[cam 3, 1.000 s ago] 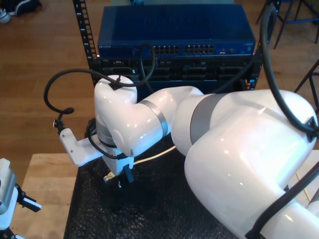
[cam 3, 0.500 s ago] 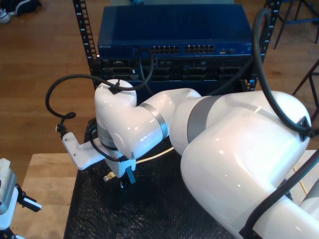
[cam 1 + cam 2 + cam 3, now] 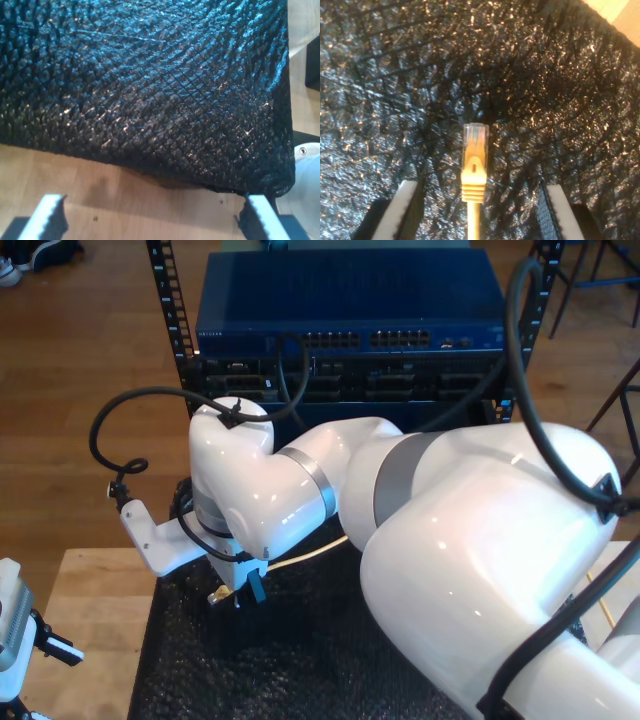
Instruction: Grab the cable and plug it in
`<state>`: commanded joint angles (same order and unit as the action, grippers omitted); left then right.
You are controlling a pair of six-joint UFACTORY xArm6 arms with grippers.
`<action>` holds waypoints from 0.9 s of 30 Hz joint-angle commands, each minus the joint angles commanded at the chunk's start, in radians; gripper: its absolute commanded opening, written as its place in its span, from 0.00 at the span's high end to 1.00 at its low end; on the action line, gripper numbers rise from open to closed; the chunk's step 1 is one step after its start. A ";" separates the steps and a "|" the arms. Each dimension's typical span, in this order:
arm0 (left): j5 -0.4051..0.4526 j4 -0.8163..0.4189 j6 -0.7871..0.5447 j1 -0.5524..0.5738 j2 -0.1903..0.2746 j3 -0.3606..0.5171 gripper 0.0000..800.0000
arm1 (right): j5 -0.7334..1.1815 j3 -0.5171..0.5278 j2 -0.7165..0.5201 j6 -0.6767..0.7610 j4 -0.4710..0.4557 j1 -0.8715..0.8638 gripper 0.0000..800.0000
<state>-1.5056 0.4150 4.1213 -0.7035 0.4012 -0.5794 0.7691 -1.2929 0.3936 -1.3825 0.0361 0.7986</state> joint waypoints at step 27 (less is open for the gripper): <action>-0.005 0.000 0.000 0.002 0.000 0.000 0.00 | 0.002 0.011 -0.002 0.187 -0.221 0.005 0.30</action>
<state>-1.5102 0.4150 4.1213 -0.7020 0.4012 -0.5794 0.7706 -1.2821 0.3920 -1.1953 -0.1849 0.8032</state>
